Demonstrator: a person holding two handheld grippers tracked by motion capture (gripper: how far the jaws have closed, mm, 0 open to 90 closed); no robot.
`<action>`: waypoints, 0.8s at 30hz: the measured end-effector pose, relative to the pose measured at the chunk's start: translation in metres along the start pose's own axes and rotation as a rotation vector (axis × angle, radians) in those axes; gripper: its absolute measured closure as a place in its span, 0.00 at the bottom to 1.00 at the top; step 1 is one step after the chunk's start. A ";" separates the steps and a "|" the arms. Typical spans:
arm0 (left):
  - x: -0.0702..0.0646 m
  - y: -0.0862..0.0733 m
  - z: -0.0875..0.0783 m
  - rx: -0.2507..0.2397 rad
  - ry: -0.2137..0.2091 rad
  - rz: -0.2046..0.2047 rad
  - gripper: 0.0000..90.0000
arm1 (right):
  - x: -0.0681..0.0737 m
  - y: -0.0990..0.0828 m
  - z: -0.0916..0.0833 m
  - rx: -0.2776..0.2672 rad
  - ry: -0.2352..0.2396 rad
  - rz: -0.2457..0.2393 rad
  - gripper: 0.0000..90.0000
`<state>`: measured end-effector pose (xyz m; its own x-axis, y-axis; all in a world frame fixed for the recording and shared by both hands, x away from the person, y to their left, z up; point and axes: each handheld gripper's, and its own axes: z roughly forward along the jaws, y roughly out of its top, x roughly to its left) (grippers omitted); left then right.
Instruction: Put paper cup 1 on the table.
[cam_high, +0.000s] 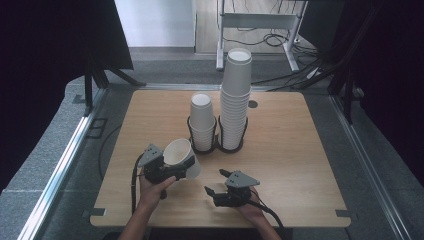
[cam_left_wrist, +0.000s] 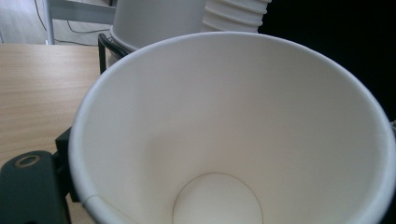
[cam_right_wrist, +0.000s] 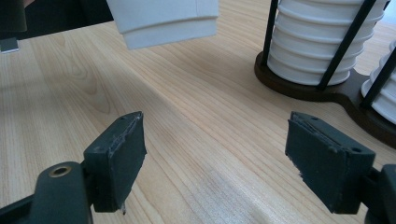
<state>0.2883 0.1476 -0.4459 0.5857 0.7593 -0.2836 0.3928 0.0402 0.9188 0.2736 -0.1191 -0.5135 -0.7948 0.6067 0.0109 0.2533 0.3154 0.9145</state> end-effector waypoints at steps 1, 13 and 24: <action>0.000 0.000 0.000 0.004 0.000 0.001 0.14 | 0.000 0.000 0.000 0.001 0.000 -0.002 0.22; 0.006 -0.002 0.002 0.017 0.026 0.000 0.14 | 0.001 0.000 0.000 0.007 0.000 -0.008 0.24; 0.007 -0.003 0.003 0.025 0.046 0.018 0.14 | 0.001 0.000 0.001 0.012 0.002 -0.018 0.24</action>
<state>0.2932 0.1505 -0.4513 0.5597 0.7891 -0.2532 0.4002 0.0101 0.9164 0.2729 -0.1177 -0.5136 -0.8003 0.5996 -0.0044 0.2460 0.3350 0.9096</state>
